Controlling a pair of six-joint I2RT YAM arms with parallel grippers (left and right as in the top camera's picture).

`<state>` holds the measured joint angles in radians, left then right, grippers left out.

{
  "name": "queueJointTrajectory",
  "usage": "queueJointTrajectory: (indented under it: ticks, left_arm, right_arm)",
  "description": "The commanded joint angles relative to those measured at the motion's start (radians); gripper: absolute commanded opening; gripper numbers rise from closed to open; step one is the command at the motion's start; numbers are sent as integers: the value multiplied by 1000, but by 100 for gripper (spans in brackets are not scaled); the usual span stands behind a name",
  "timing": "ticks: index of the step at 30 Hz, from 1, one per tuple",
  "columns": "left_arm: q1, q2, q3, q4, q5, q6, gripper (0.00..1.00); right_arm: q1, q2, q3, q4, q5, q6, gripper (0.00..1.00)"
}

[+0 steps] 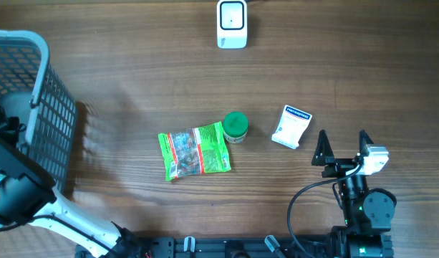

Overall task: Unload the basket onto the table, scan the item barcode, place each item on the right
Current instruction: 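Reach the left gripper into the basket and grasp the red pack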

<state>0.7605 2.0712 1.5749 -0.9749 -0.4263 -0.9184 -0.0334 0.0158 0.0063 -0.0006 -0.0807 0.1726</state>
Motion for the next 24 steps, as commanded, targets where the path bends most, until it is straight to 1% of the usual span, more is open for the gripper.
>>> queueJointTrajectory:
  ticks: [1,4,7,11,12,15,18,19,20,22,24]
  left_arm:
    - [5,39,-7,48,-47,106,100]
    - [5,58,-7,60,-47,127,97]
    - [5,67,-7,64,-40,130,90]
    - [5,68,-7,67,-27,130,78]
    - [5,68,-7,66,-27,130,73]
    - [5,68,-7,66,10,130,65]
    - [5,68,-7,66,11,130,46]
    - [5,68,-7,66,11,130,37]
    - [5,68,-7,66,11,130,34]
    - [5,68,-7,62,10,130,32]
    - [5,68,-7,54,10,130,18]
  right_arm:
    - [4,-6,-1,2,10,13,100]
    - [4,-6,-1,2,10,12,100]
    - [4,-6,-1,2,10,13,100]
    - [4,-5,-1,2,10,12,100]
    - [4,-6,-1,2,10,13,100]
    - [4,-6,-1,2,10,12,100]
    - [4,-6,-1,2,10,12,100]
    - [4,-6,-1,2,10,13,100]
    - [4,-6,-1,2,10,13,100]
    - [4,-6,-1,2,10,13,100]
    - [4,-6,-1,2,10,12,100]
